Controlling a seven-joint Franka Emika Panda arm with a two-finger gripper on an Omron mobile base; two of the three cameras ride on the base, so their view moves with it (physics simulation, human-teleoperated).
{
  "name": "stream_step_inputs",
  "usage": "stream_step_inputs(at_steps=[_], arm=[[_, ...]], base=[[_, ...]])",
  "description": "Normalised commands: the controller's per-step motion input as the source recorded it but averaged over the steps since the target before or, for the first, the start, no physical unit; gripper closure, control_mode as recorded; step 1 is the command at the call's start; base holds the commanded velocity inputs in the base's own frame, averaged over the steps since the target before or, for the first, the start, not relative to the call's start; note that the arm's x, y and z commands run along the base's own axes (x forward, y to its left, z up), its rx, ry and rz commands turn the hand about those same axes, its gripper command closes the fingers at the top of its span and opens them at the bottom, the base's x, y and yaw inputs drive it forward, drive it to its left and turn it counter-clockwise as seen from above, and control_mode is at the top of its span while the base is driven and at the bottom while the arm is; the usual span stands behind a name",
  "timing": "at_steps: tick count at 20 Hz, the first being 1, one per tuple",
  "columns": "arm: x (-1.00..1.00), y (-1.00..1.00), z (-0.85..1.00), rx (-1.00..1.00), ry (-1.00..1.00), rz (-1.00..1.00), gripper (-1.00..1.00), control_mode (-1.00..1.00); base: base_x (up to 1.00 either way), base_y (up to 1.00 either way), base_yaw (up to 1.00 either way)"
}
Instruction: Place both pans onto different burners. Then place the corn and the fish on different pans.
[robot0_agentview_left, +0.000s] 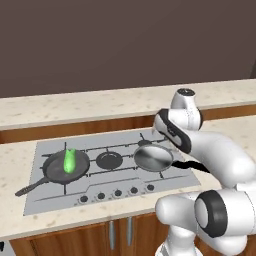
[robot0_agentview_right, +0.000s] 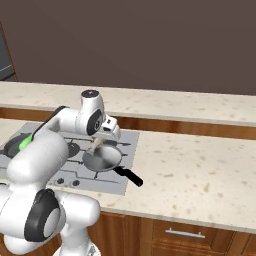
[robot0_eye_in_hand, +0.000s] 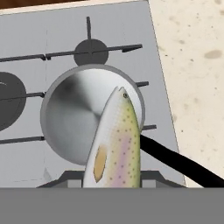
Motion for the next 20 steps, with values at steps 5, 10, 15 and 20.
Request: stream_step_inputs(at_steps=[5, 10, 15, 20], arm=[[0.17, 0.04, -0.36, 0.00, 0.01, 0.00, 1.00, -1.00], [0.27, 0.16, -0.30, 0.00, 0.03, 0.00, 1.00, -1.00], [0.24, 0.17, -0.34, 0.00, 0.04, 0.00, 1.00, -1.00], [0.19, 0.04, -0.45, 0.00, 0.00, 0.00, 1.00, -1.00]], base=[[0.00, 0.00, 0.00], [0.00, 0.00, 0.00], [0.00, 0.00, 0.00], [0.00, 0.00, 0.00]])
